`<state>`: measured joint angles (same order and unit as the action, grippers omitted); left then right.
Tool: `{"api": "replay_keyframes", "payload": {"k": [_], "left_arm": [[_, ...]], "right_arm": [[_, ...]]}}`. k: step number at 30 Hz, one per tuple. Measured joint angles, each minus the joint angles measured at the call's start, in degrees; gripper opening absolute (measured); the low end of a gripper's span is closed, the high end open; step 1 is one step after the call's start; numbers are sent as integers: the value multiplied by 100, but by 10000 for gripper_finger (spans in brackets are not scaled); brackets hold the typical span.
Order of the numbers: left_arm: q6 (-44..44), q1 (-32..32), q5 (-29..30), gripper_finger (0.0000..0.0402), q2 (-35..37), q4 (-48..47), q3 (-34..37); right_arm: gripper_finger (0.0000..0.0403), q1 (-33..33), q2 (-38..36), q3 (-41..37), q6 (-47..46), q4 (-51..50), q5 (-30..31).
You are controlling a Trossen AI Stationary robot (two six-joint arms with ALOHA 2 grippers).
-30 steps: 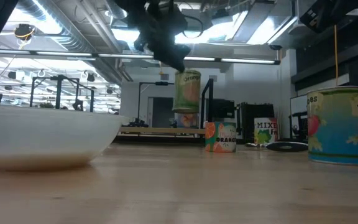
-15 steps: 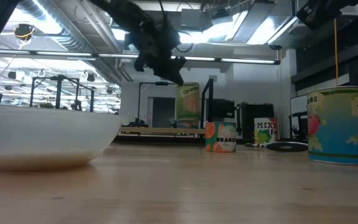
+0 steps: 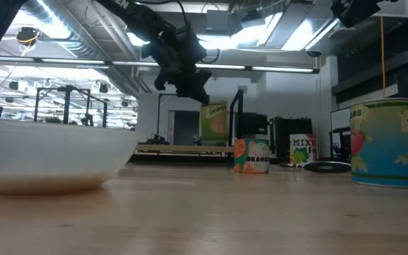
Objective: Pick and place cans onto a shelf
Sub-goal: Put the large canned oranges on the shelf, then put the canned tomatoes on the shelf
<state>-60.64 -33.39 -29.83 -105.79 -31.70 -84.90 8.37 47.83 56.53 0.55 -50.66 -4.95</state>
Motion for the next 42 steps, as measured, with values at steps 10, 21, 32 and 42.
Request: {"api": "replay_keyframes", "payload": {"k": [10, 21, 32, 42], "left_arm": [[47, 88, 350, 0, -12, -15, 4], [50, 176, 384, 29, -12, -9, 2], [59, 174, 387, 61, -12, 150, 2], [68, 287, 400, 55, 92, 323, -2]], "right_arm": [[140, 3, 0, 0, -1, 27, -4], [140, 1, 2, 0, -3, 20, -5], [140, 1, 2, 0, -3, 16, -7], [140, 1, 2, 0, -3, 16, -7]]}}
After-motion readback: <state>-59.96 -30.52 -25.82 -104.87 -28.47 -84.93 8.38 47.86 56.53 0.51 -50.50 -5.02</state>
